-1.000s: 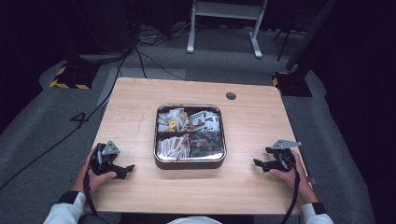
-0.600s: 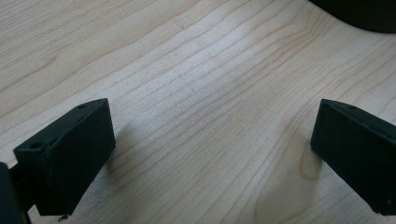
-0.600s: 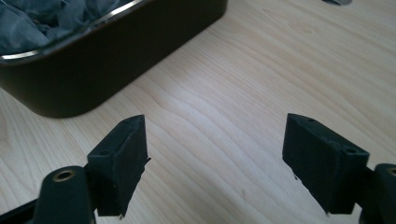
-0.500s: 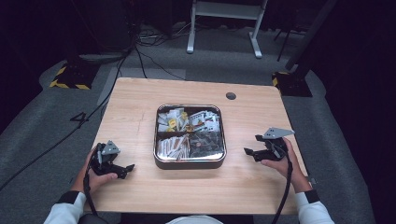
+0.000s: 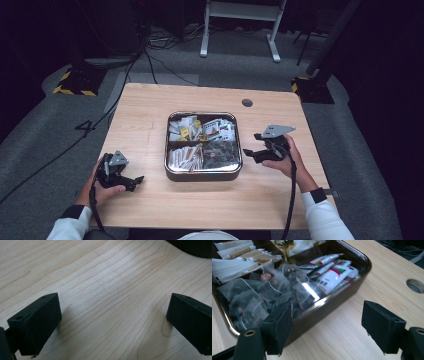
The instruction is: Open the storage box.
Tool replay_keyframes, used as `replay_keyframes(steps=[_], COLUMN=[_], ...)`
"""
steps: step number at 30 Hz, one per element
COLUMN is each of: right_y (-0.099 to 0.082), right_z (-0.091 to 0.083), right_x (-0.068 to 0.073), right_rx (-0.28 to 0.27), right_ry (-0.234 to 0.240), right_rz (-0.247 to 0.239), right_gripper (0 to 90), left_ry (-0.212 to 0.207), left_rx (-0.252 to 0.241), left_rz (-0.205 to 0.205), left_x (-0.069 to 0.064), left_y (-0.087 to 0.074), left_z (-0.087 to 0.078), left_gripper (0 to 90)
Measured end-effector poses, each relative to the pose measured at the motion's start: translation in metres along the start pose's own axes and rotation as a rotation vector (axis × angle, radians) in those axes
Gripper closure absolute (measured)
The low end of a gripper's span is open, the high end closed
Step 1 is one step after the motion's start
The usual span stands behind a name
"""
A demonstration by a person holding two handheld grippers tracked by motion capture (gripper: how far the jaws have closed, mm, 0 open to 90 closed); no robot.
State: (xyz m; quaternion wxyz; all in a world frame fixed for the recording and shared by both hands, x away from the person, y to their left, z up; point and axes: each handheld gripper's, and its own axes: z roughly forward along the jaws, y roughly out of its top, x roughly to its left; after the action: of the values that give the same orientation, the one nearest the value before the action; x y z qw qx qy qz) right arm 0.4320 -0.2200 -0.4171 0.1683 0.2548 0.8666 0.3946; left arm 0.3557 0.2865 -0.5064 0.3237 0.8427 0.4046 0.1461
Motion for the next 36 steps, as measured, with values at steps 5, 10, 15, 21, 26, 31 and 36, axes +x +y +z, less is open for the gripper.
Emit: replay_keyframes(steps=[5,10,15,21,26,31,36], right_y=[0.016,0.033,0.048,0.062,0.068,0.074,0.077], right_z=[0.013,0.029,0.049,0.069,0.082,0.095,0.109], right_x=[0.006,0.013,0.020,0.027,0.028,0.031,0.036], right_rx=[-0.001,-0.003,0.014,0.033,0.041,0.047,0.063], right_ry=[0.027,0.056,0.088,0.109,0.121,0.146,0.161], right_rz=[-0.023,-0.039,-0.058,-0.079,-0.079,-0.071,-0.076], right_gripper=[26.1,26.9,27.3,27.7,27.9,28.7,30.6], left_ry=[0.002,0.007,0.007,0.007,0.011,0.015,0.016], left_rx=[-0.001,-0.001,-0.001,-0.001,-0.002,-0.001,-0.002], left_rz=[-0.003,-0.009,-0.017,-0.018,-0.022,-0.020,-0.027], left_x=[0.000,-0.001,-0.001,-0.001,-0.002,-0.002,-0.002], left_y=[0.000,0.000,0.000,0.000,0.000,-0.001,-0.001], left_z=[0.000,0.000,0.000,0.000,0.000,0.000,-0.001], left_gripper=[0.1,0.2,0.2,0.3,0.3,0.4,0.4])
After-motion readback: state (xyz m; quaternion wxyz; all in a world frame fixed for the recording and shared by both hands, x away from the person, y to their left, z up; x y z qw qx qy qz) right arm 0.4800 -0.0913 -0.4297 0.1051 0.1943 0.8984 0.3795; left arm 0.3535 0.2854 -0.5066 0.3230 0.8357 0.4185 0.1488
